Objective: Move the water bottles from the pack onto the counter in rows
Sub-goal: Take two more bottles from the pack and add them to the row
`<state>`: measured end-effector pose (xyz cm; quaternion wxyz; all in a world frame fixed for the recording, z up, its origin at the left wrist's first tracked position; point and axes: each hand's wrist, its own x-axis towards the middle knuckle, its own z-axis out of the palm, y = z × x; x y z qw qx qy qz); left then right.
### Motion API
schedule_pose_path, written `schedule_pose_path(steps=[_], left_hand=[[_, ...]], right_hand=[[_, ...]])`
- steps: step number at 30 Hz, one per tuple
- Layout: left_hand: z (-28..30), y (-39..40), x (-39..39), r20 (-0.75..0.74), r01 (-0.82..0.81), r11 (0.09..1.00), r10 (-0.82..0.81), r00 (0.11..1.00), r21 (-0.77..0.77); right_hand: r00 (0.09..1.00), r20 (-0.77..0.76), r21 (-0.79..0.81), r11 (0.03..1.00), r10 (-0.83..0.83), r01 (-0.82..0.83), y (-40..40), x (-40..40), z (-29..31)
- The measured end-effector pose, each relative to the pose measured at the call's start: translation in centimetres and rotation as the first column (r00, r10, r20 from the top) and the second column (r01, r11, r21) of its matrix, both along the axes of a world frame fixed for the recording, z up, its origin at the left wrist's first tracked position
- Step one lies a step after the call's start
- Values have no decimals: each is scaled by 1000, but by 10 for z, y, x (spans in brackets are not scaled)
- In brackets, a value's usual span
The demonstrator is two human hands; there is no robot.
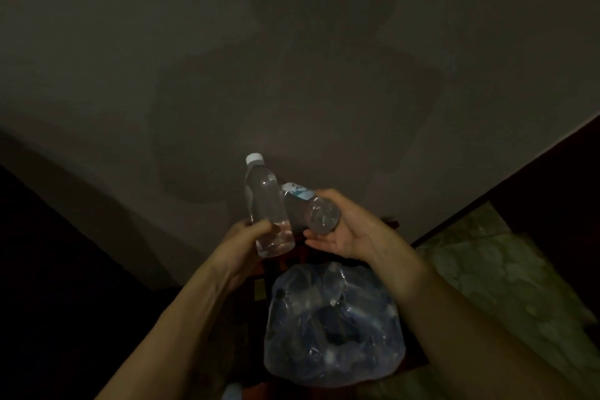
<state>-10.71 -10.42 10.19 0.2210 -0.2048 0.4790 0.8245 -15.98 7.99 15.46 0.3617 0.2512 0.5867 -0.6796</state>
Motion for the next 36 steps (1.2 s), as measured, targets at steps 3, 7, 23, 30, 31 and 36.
schedule_pose_path(steps=[3,7,23,30,31,36], left_hand=[[10,2,6,-101,-90,995,85,991,-46],[31,-2,18,-234,-124,992,122,965,4],[127,-16,120,-708,-515,841,262,656,-165],[196,-58,161,-649,-507,858,340,681,-82],[205,-65,166,-653,-487,873,348,673,-36],[240,-95,183,-713,-407,913,267,648,-29]], right_hand=[[998,-47,-150,988,-53,45,-10,16,1],[986,-152,-272,962,-61,18,-16,38,12],[769,-632,-191,942,96,-275,-51,123,96],[672,-740,-250,913,35,-323,-92,156,144],[645,-763,-237,914,34,-329,-97,158,153],[554,-832,-197,917,30,-347,-126,164,181]])
